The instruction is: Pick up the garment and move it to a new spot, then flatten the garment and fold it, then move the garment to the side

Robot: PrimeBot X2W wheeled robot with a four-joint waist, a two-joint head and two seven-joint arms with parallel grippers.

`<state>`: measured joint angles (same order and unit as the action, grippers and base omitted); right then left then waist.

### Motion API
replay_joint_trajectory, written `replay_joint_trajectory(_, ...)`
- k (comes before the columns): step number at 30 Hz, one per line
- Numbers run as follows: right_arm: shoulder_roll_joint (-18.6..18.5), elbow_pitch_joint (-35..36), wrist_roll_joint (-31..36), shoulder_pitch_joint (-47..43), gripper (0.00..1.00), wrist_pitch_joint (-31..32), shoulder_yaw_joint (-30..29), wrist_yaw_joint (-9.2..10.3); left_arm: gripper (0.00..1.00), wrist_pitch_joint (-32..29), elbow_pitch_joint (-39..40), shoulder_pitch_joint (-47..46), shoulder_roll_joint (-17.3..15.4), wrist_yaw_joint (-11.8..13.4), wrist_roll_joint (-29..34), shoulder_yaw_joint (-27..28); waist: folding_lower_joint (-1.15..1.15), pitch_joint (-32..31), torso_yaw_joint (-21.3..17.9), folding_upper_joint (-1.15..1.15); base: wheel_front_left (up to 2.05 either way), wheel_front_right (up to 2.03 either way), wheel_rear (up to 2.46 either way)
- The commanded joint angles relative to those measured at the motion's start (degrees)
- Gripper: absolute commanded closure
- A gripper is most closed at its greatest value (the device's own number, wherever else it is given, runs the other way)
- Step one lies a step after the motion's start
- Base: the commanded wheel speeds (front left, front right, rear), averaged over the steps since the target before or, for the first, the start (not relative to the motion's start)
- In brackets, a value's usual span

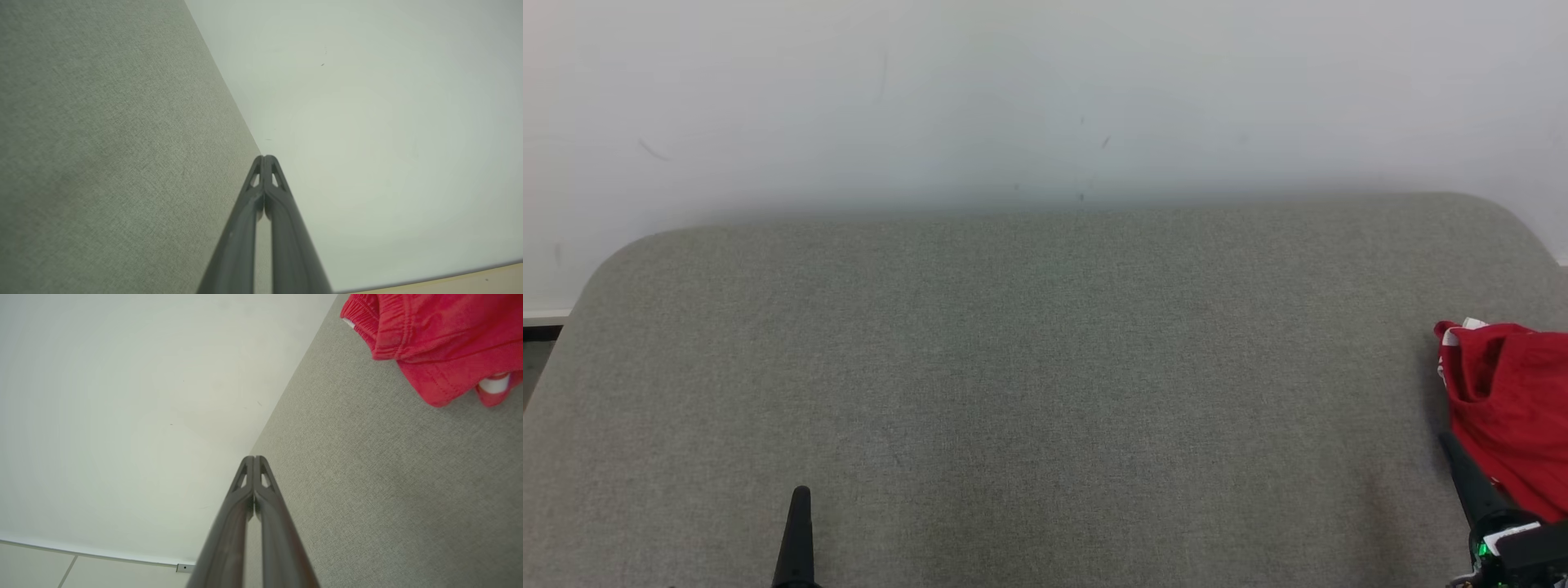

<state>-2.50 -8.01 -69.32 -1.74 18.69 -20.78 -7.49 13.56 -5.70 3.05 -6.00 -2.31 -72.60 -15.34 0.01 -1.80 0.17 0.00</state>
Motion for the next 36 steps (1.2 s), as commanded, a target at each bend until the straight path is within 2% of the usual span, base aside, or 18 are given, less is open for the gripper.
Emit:
replay_joint_trajectory(1,-0.5,0.1,-1.5,1.2,1.00,0.4,-0.5,-0.01,1.00,-0.2,0.9,0.1,-0.1,-0.4,-1.0,0.5,0.00,0.0,0.0,0.00,0.00,0.00,0.00)
replay_joint_trajectory(36,-0.6,-1.9,-17.2,3.4,1.00,6.2,-3.6,0.00,1.00,-0.5,3.3,1.8,2.3,-4.0,-14.6,2.6,0.00,1.3,-0.1,0.00,0.00,0.00,0.00)
